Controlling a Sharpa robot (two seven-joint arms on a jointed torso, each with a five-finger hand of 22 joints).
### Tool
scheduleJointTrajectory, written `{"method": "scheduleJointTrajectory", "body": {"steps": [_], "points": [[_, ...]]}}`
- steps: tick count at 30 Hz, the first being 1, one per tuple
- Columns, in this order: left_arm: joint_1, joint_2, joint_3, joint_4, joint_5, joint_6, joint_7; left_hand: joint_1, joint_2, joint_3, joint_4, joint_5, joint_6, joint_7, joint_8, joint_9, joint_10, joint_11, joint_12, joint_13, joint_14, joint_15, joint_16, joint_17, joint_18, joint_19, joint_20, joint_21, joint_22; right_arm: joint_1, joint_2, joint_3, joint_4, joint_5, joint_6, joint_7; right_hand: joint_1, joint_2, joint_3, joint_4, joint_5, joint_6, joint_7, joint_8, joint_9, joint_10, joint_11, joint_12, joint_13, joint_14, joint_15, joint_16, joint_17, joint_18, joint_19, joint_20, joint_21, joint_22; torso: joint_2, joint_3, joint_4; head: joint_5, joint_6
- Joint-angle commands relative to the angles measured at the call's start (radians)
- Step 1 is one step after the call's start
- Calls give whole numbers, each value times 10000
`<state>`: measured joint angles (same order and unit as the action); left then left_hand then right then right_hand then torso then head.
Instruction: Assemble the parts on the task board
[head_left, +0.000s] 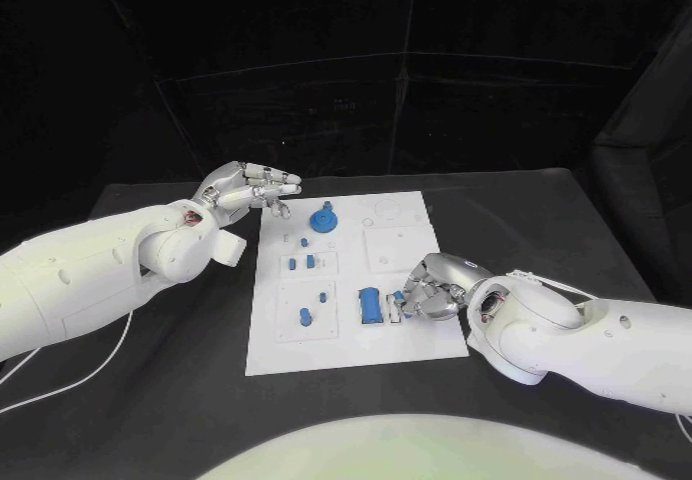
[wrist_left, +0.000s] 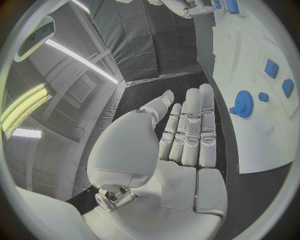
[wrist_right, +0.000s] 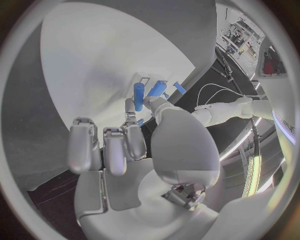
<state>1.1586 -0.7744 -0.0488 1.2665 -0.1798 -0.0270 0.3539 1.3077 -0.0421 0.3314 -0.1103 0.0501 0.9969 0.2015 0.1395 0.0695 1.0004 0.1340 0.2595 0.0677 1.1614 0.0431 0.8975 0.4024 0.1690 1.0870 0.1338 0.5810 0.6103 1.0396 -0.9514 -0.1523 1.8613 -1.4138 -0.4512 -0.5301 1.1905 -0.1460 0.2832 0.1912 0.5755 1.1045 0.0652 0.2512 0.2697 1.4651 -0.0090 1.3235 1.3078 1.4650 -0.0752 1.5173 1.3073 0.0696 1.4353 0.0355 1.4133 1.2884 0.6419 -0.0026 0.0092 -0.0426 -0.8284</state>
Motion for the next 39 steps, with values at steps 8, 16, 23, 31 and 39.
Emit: {"method": "scheduleJointTrajectory", "body": {"steps": [8,16,23,31,39], "points": [[13,17,8,12,36,117,25,60,-19,-54,-25,-11,-96,-5,2,-1,-72,-24,36,2,-73,-7,59,-11,124,29,62,-49,-12,11,306,5,-147,35,320,-582,-328,51,-328,158,103,194,-44,-34,80,98,-79,60,593,874,-55,61,1700,-81,40,-50,34,17,-7,7,-10,36,-19],[13,29,8,3,36,128,21,60,-19,-54,-25,-11,-96,-5,2,-1,-72,-24,36,2,-73,-7,59,-11,124,29,62,-49,-12,12,424,6,-235,21,689,-684,-305,57,-360,142,116,222,-63,-28,96,85,-91,28,570,868,-63,46,1673,-81,41,-55,34,18,-9,3,-6,40,-35],[13,35,7,-2,36,128,21,60,-19,-54,-25,-11,-96,-5,2,-1,-72,-24,36,2,-73,-7,59,-11,124,29,62,-49,-12,12,495,6,-304,-19,876,-719,-315,55,-411,147,98,224,-61,-36,106,77,-94,10,560,864,-68,36,1654,-79,33,-60,25,4,-9,3,-5,66,-10],[13,34,7,-3,36,132,16,60,-19,-54,-25,-11,-96,-5,2,-1,-72,-24,36,2,-73,-7,59,-11,124,29,62,-49,-12,12,527,6,-342,-48,858,-754,-692,148,-930,473,-117,245,-47,-115,173,82,-78,-9,570,862,-60,32,1651,-82,33,-64,17,7,-6,1,-10,85,-7],[13,32,7,-6,36,140,10,72,-17,-73,-32,-11,-114,-3,12,1,-97,-20,58,4,-90,-3,69,-25,124,27,66,-60,-22,12,527,6,-322,-184,738,-788,-977,387,-1496,939,-363,375,-102,-131,291,104,-116,2,610,867,-86,40,1668,-83,46,-78,21,29,0,8,-10,82,-4]]}}
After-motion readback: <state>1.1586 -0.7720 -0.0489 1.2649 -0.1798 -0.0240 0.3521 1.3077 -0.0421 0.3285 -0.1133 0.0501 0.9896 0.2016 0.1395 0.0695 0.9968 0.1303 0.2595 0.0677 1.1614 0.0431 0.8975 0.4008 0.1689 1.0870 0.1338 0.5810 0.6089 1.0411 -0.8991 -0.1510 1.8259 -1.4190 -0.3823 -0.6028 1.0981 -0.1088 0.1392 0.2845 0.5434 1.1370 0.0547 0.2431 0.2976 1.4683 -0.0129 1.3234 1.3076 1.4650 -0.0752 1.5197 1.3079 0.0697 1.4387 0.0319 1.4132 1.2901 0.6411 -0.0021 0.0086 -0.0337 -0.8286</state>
